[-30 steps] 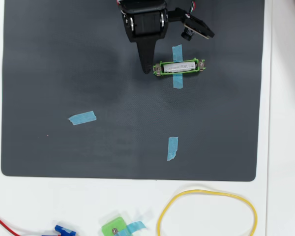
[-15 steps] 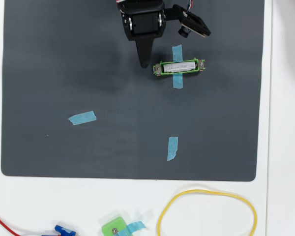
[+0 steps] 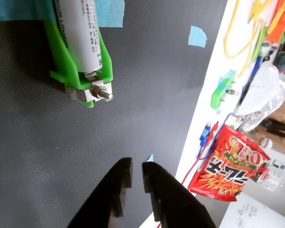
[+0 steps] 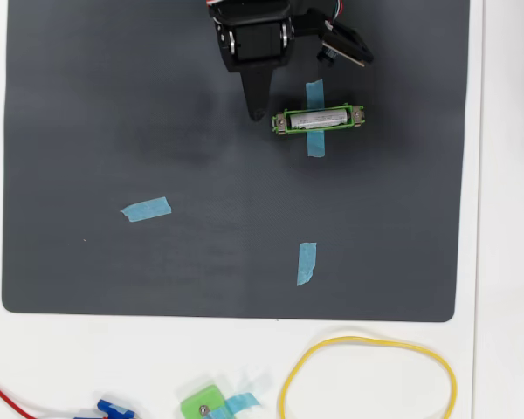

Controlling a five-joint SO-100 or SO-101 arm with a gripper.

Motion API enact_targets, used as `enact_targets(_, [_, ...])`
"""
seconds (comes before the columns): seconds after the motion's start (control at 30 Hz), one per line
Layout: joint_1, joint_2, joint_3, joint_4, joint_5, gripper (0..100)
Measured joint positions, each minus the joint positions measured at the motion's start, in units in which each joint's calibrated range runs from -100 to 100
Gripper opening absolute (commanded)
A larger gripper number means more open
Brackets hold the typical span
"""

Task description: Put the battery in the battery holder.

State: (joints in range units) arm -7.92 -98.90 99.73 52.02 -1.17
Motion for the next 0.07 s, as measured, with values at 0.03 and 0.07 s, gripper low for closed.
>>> enact_targets(0.03, [0.0,0.0,0.0,0.0,0.0,0])
enact_targets(0.07, [0.0,0.0,0.0,0.0,0.0,0])
